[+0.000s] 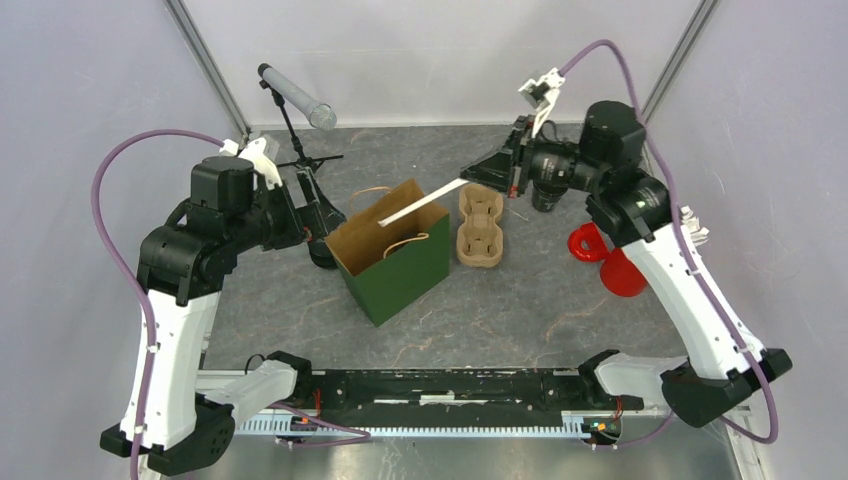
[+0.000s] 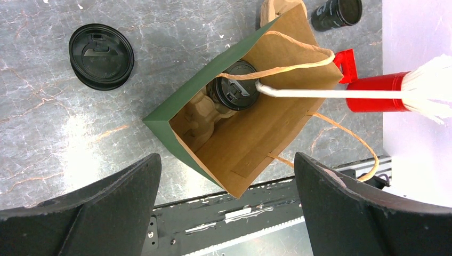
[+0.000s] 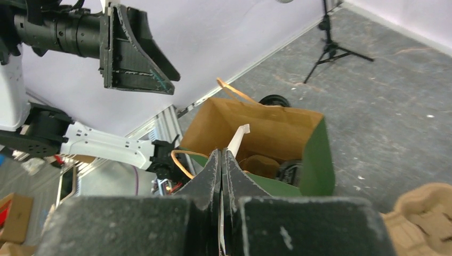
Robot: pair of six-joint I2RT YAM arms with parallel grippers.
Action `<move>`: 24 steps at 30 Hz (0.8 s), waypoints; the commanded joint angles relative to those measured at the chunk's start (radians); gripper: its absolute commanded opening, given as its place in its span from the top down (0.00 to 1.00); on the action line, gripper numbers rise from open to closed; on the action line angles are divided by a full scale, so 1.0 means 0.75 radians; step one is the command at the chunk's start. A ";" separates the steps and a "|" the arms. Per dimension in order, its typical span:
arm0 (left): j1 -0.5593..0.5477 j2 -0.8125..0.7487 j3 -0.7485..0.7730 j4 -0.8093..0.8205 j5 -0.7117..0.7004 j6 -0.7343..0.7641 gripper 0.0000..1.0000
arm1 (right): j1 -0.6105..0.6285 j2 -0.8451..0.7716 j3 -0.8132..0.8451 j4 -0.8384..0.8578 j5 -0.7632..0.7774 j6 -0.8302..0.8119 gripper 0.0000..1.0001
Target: Pack the takeout coffee
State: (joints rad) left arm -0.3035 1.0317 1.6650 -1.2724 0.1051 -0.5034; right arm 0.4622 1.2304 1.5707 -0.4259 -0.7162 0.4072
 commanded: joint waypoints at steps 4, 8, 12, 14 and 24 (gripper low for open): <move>-0.004 -0.043 0.020 0.048 -0.028 0.014 0.00 | 0.155 0.147 -0.066 0.091 0.043 0.002 1.00; -0.004 -0.057 0.016 0.036 -0.050 0.017 0.00 | 0.184 0.207 -0.124 0.208 0.043 0.038 0.99; -0.004 -0.056 0.005 0.036 -0.039 0.013 0.00 | 0.199 0.292 -0.147 0.279 0.049 0.079 0.95; -0.004 -0.053 0.010 0.035 -0.038 0.013 0.00 | 0.211 0.323 -0.149 0.279 0.049 0.072 0.91; -0.004 -0.028 0.025 0.036 -0.054 0.014 0.00 | 0.214 0.402 -0.003 0.086 0.162 -0.042 0.60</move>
State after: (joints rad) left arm -0.3035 1.0023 1.6650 -1.2724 0.0795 -0.5037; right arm 0.6220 1.5192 1.4704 -0.3218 -0.6491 0.4255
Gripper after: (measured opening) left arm 0.996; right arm 0.337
